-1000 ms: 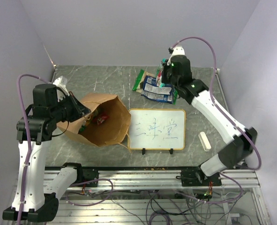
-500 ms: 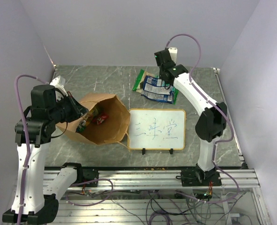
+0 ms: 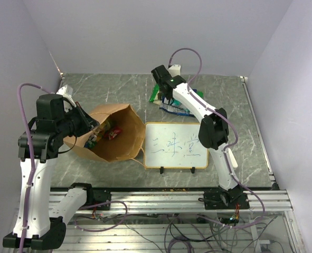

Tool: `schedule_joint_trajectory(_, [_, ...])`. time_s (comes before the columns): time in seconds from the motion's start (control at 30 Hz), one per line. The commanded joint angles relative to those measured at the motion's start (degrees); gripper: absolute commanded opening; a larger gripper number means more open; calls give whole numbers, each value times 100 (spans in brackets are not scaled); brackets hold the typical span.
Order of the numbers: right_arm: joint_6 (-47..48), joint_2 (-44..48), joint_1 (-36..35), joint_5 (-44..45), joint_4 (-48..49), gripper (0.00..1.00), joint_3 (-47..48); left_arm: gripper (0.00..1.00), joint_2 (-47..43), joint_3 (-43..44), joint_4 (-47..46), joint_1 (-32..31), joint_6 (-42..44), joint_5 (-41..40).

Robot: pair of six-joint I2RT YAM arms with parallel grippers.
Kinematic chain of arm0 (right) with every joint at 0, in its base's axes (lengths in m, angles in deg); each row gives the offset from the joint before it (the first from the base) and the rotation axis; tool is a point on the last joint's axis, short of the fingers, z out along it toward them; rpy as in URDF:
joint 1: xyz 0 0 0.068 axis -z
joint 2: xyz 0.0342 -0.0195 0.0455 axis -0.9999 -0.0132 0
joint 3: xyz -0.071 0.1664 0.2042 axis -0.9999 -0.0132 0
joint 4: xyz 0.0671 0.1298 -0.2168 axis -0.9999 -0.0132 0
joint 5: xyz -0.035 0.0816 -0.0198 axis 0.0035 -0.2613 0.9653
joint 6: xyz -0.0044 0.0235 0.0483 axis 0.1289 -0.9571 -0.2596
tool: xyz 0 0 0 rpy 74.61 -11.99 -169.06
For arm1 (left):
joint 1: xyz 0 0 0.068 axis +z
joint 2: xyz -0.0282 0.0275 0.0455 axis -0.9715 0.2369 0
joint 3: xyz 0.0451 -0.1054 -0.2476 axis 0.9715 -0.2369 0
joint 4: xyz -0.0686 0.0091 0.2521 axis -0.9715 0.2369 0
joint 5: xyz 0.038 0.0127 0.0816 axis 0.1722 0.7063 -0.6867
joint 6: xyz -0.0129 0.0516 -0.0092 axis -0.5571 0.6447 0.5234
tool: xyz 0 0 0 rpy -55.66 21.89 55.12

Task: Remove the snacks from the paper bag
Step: Place the snack at the center of the board.

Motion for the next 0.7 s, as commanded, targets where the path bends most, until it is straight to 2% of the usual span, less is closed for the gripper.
schedule_joint_trajectory(0.0, [-122, -283, 91, 135, 437, 1, 421, 7, -58, -84, -97, 49, -92, 107])
schedule_joint_trajectory(0.17, [-163, -442, 147, -157, 1054, 6, 333, 7, -57, -69, -76, 49, -162, 95])
schedule_joint_trajectory(0.3, [-68, -612, 217, -485, 1368, 17, 491, 7, -24, -14, -12, 49, -114, 114])
schedule_joint_trajectory(0.67, [156, -337, 282, -1717, 2249, 68, 168, 7, -176, -251, -386, 45, -45, 398])
